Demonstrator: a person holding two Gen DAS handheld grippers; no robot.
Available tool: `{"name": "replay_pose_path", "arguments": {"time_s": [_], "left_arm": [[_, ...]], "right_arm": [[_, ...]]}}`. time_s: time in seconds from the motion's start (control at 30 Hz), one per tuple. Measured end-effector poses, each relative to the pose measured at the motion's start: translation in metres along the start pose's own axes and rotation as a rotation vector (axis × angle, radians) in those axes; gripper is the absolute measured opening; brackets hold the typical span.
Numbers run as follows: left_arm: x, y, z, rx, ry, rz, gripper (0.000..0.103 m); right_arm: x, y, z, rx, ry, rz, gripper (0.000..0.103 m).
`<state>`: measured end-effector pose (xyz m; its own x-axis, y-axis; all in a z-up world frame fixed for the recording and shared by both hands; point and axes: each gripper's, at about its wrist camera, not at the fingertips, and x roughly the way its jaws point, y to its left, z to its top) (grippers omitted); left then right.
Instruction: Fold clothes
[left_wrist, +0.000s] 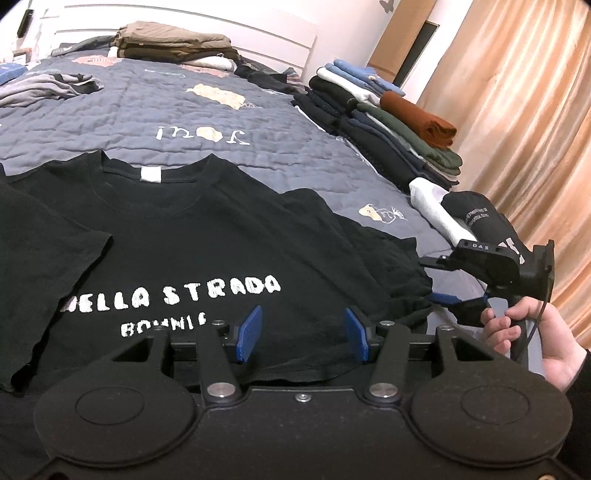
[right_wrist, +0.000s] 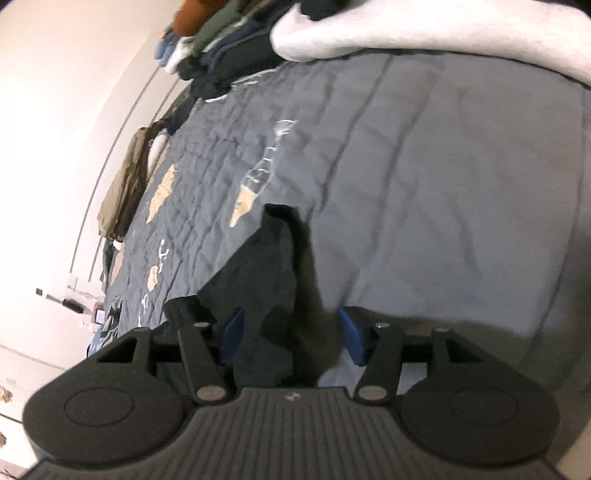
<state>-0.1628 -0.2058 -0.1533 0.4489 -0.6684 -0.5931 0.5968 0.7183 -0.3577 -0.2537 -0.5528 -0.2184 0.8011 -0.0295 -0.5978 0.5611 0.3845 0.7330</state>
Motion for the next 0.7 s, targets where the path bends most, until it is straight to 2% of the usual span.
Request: {"name": "replay_pose_path", "arguments": {"time_s": [0.03,0.07,0.1,0.13,0.17,0.2,0.27,0.33,0.43,0.5,0.63,0.7], "left_arm": [[0.0,0.0,0.0,0.002,0.0,0.005,0.05],[0.0,0.001,0.0,0.0,-0.001,0.007,0.05],[-0.001,0.001,0.001,-0.003,-0.002,0.008,0.05],[-0.001,0.002,0.001,-0.005,-0.003,0.01,0.05],[-0.003,0.003,0.001,-0.005,-0.007,0.012,0.05],[-0.004,0.003,0.002,-0.005,-0.012,0.014,0.05],[-0.006,0.004,0.003,-0.01,-0.016,0.012,0.05],[-0.008,0.007,0.004,-0.018,-0.023,0.015,0.05],[-0.011,0.01,0.007,-0.03,-0.033,0.022,0.05],[-0.013,0.013,0.008,-0.039,-0.041,0.026,0.05],[-0.017,0.018,0.011,-0.053,-0.055,0.038,0.05],[-0.019,0.021,0.013,-0.062,-0.063,0.039,0.05]], "right_arm": [[0.001,0.003,-0.001,-0.016,-0.001,0.005,0.054],[0.002,0.008,-0.003,-0.037,0.001,0.009,0.048],[0.003,0.011,-0.005,-0.055,0.006,0.019,0.033],[0.004,0.014,-0.007,-0.07,0.012,0.021,0.026],[0.005,0.018,-0.008,-0.086,0.018,0.023,0.013],[0.004,0.021,-0.01,-0.099,0.006,0.023,0.009],[0.001,0.028,-0.011,-0.129,-0.022,0.03,0.004],[-0.004,0.036,-0.011,-0.154,-0.051,0.043,0.004],[-0.013,0.057,-0.015,-0.263,-0.105,0.061,0.004],[-0.015,0.071,-0.02,-0.343,-0.104,0.096,0.004],[-0.019,0.108,-0.043,-0.608,-0.126,0.141,0.003],[-0.017,0.123,-0.056,-0.715,-0.107,0.184,0.003]]}}
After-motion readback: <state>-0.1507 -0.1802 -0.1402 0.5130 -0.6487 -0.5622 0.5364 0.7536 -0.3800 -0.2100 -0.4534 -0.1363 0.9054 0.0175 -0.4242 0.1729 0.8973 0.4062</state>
